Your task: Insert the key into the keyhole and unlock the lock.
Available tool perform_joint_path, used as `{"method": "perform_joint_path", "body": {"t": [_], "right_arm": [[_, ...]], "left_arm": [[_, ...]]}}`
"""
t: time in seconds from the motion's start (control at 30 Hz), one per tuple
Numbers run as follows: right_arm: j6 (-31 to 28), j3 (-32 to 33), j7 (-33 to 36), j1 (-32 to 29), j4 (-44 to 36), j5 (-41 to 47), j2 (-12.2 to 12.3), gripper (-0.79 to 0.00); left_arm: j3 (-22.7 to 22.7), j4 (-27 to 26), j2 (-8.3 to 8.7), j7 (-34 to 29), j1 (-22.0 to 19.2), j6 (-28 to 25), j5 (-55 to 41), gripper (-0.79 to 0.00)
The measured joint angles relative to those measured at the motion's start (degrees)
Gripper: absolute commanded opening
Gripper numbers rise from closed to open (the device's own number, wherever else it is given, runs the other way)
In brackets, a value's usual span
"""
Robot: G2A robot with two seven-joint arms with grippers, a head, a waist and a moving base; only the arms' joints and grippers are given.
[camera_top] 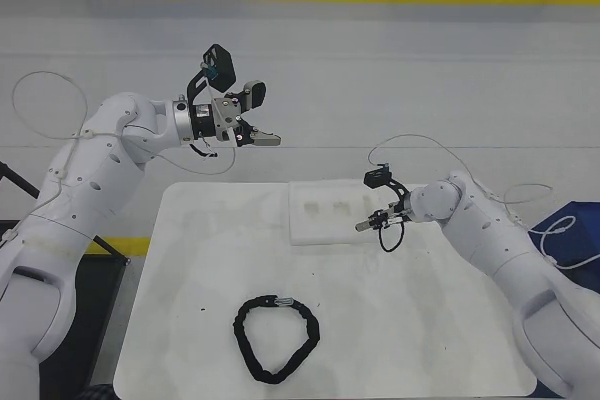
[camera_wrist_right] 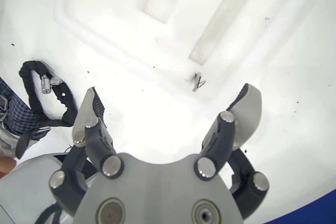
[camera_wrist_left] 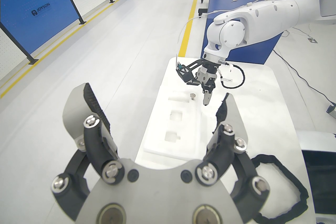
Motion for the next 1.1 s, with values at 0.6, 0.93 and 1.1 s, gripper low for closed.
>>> {"method": "perform_joint_path", "body": {"t": [0.6, 0.93, 1.1], "right_arm": [[-3.6, -1.0, -2.2, 1.9, 9.8, -2.5, -4.9, -0.237], [-2.4, -1.1, -3.7, 2.3, 13.2, -4.6, -6.6, -0.434], [-1.5, -1.0, -4.3, 2.3, 14.6, -5.4, -7.4, -0.474]], "left_arm": [[0.0, 0.0, 0.0, 0.0, 0.0, 0.0, 0.0, 0.0], [0.0, 0.0, 0.0, 0.0, 0.0, 0.0, 0.0, 0.0], [0.0, 0.0, 0.0, 0.0, 0.0, 0.0, 0.0, 0.0]]}}
